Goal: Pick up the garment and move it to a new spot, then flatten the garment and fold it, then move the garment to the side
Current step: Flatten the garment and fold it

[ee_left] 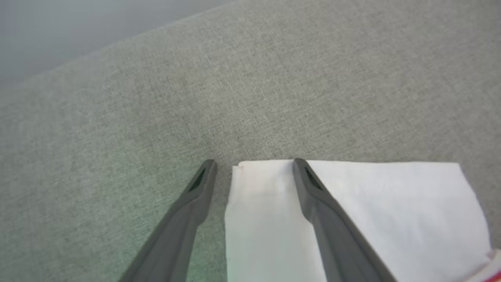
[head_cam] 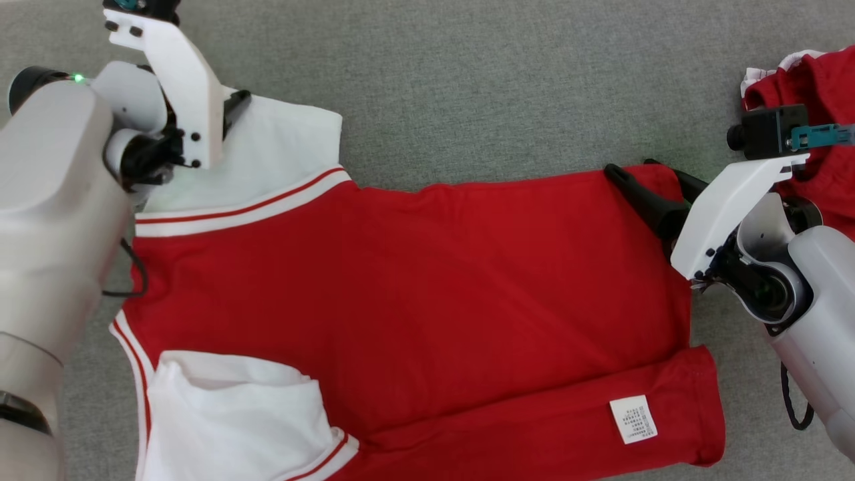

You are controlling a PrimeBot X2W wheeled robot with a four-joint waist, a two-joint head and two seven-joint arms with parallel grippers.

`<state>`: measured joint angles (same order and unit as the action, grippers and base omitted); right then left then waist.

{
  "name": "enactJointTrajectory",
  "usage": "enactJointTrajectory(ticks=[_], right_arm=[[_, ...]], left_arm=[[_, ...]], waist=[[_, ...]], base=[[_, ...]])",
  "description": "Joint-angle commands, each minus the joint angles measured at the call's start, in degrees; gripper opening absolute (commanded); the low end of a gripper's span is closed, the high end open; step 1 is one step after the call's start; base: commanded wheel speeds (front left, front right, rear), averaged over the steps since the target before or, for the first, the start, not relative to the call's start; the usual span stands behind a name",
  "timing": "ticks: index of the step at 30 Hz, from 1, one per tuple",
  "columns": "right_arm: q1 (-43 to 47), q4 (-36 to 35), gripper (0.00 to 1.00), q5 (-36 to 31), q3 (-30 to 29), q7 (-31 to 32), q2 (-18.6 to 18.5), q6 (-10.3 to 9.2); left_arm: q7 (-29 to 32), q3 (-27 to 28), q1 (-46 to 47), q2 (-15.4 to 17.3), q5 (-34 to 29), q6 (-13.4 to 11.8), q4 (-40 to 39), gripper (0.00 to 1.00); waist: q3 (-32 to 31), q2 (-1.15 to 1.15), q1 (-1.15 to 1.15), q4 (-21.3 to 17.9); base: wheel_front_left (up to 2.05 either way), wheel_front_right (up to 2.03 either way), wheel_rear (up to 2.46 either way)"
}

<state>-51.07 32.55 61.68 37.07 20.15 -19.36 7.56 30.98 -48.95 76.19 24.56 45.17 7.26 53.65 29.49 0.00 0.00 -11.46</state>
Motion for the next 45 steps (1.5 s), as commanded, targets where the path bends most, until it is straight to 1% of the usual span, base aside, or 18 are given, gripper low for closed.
enactJointTrajectory(ticks=[1, 2, 3, 4, 5, 6, 7, 10, 15, 21, 25, 28, 30, 33, 39, 45], right_arm=[[3.18, 1.54, 0.88, 1.17, 3.09, 2.02, 0.83, -0.17], [3.51, 1.47, 0.62, 1.73, 3.82, 2.50, 0.46, -0.17], [3.74, 1.33, 0.40, 2.21, 4.50, 2.61, 0.05, -0.17], [3.97, 1.24, 0.09, 2.70, 5.03, 2.42, -0.37, -0.16], [4.12, 1.13, 0.00, 3.16, 5.38, 2.07, -0.56, -0.15], [4.10, 0.98, 0.00, 3.58, 5.71, 1.48, -0.73, -0.13], [3.82, 0.83, 0.00, 3.87, 5.87, 0.66, -1.06, -0.13], [2.46, 1.30, 0.00, 3.78, 5.83, -2.82, -1.90, -0.13], [1.76, 3.48, 0.00, 4.16, 6.41, -8.47, -1.85, -0.14], [3.24, 7.14, 0.00, 5.99, 5.73, -15.37, -1.69, -0.14], [5.02, 9.23, 0.00, 7.26, 6.35, -17.62, -1.39, -0.14], [6.96, 9.98, 0.00, 7.88, 7.24, -19.27, -1.63, -0.14], [8.04, 9.80, 0.00, 8.26, 8.01, -19.97, -1.93, -0.14], [9.78, 9.77, 0.00, 8.67, 9.01, -20.91, -2.97, -0.14], [13.00, 10.20, 0.00, 9.61, 11.81, -20.53, -4.65, -0.14], [14.30, 10.89, 0.00, 10.51, 13.93, -20.07, -5.93, -0.14]], left_arm=[[1.53, -0.88, -0.89, -0.60, 1.24, 0.19, 0.99, 1.00], [2.51, -1.42, -1.04, -0.87, 1.52, 0.24, 0.98, 1.00], [3.22, -2.12, -1.30, -1.04, 2.06, 0.27, 0.44, 0.92], [3.55, -2.72, -1.54, -0.91, 2.58, 0.29, -0.19, 0.68], [3.95, -3.19, -1.68, -0.54, 3.14, 0.30, -0.83, 0.42], [4.27, -3.67, -1.78, -0.09, 3.71, 0.30, -1.40, 0.22], [4.08, -4.22, -1.71, 0.38, 3.98, 0.28, -2.04, 0.00], [1.32, -4.91, -1.06, 1.27, 4.22, 0.16, -2.97, 0.00], [-2.62, -6.23, -1.48, 0.88, 4.63, 0.14, -2.21, 0.00], [-4.90, -8.33, -3.88, 0.56, 7.12, 0.15, -2.31, 0.00], [-4.40, -10.24, -6.02, 0.99, 9.53, 0.14, -3.19, 0.00], [-3.09, -11.83, -7.80, 1.33, 12.18, 0.14, -4.69, 0.00], [-2.08, -12.68, -8.75, 2.12, 13.81, 0.15, -6.04, 0.00], [-0.30, -12.96, -10.81, 2.99, 17.70, 0.14, -7.83, 0.00], [6.87, -15.34, -14.42, 5.70, 24.42, 0.14, -13.32, 0.00], [14.21, -17.48, -16.64, 9.27, 29.83, 0.14, -20.78, 0.00]], waist=[[-0.10, 0.00, 0.00, 0.14], [-0.28, 0.00, 0.00, 0.35], [-0.50, 0.00, 0.00, 0.57], [-0.78, 0.00, 0.00, 0.79], [-1.04, 0.00, 0.00, 0.97], [-1.30, 0.00, 0.00, 1.16], [-1.53, 0.00, 0.00, 1.36], [-1.98, 0.00, 0.00, 1.81], [-3.90, 0.00, 0.00, 2.54], [-10.24, 0.00, 0.00, 3.64], [-14.60, 0.00, 0.00, 4.63], [-17.71, 0.00, 0.00, 5.69], [-19.64, 0.00, 0.00, 6.26], [-22.83, 0.00, 0.00, 7.12], [-27.86, 0.00, 0.00, 8.64], [-29.79, 0.00, 0.00, 9.92]], base=[[0.00, 0.00, 0.00], [0.00, 0.00, 0.00], [0.00, 0.00, 0.00], [0.00, 0.00, 0.00], [0.00, 0.00, 0.00], [0.00, 0.00, 0.00], [0.00, 0.00, 0.00], [0.00, 0.00, 0.00], [0.00, 0.00, 0.00], [0.00, 0.00, 0.00], [0.00, 0.00, 0.00], [0.00, 0.00, 0.00], [0.00, 0.00, 0.00], [0.00, 0.00, 0.00], [0.00, 0.00, 0.00], [0.00, 0.00, 0.00]])
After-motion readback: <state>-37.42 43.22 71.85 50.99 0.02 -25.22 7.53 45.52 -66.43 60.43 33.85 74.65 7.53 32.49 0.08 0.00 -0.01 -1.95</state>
